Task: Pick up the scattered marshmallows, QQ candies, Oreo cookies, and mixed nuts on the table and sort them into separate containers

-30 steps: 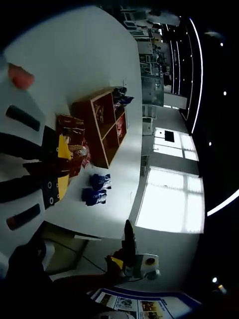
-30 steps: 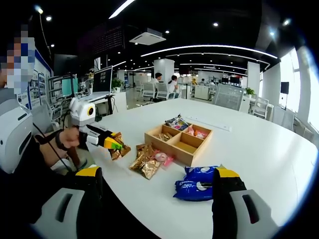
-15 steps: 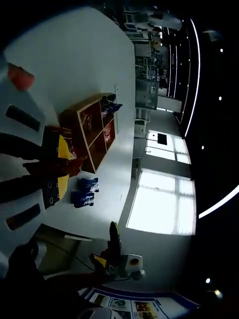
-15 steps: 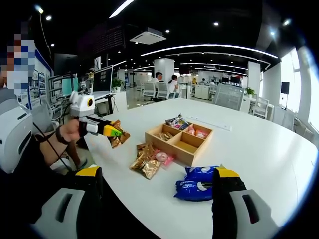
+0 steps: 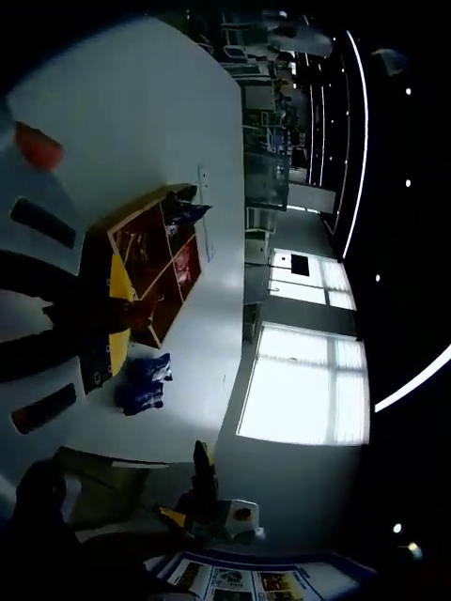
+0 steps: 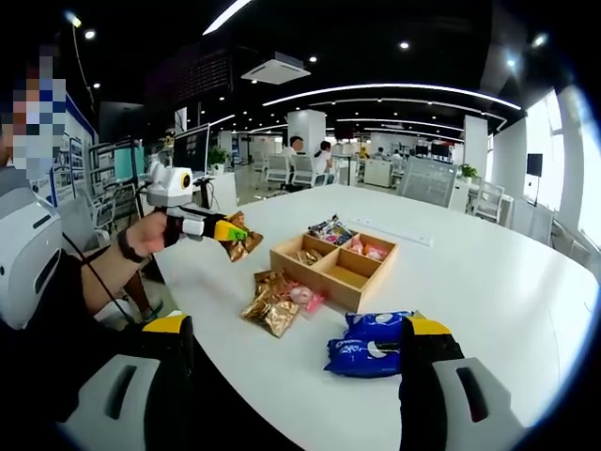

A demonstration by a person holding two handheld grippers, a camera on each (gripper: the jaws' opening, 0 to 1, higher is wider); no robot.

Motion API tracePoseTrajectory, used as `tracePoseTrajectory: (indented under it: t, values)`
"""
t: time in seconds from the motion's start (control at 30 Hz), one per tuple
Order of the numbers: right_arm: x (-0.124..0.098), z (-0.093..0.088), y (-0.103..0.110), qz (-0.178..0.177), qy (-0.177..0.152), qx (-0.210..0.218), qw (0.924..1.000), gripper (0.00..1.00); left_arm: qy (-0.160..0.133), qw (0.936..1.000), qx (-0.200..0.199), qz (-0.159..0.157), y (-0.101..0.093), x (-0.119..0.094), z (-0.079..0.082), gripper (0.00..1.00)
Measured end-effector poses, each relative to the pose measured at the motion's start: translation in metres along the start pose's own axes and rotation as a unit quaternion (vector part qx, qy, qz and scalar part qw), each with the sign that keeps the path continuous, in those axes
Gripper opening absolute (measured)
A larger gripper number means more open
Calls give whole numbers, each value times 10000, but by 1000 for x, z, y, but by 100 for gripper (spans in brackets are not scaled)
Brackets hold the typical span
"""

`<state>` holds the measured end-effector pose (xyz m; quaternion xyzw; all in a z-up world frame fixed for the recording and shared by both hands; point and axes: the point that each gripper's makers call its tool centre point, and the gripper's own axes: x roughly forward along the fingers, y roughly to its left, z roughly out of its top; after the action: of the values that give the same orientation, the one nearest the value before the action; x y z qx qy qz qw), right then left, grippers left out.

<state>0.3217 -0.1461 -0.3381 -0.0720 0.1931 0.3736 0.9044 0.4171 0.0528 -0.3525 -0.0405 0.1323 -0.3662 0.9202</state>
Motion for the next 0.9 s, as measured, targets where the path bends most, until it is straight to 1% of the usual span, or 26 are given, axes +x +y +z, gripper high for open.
tracePoseTrajectory:
  t: [0.17, 0.27, 0.4, 0.47, 0.6, 0.67, 0.9]
  values:
    - [-1, -1, -1, -19, 11, 10, 10000, 86, -35, 10000, 45, 32, 8, 11, 10, 12]
    - [-1, -1, -3, -47, 14, 24, 10000, 86, -100, 9999, 81, 29, 11, 20, 19, 12]
    - [-1, -2, -4, -64, 24, 34, 10000, 86, -118, 9999, 53, 63, 24, 36, 26, 12]
    - [-2, -1, -4, -78, 28, 36, 10000, 86, -114, 9999, 6, 102, 32, 43, 27, 12]
    - [-2, -1, -5, -93, 22, 43, 9999, 86, -124, 9998, -98, 142, 40, 54, 26, 12]
    - [-3, -1, -7, -110, 33, 49, 9999, 86, -89, 9997, -138, 181, 44, 62, 23, 12]
    - [-2, -3, -9, -119, 55, 71, 9999, 86, 6, 9995, -128, 293, 52, 78, 17, 12]
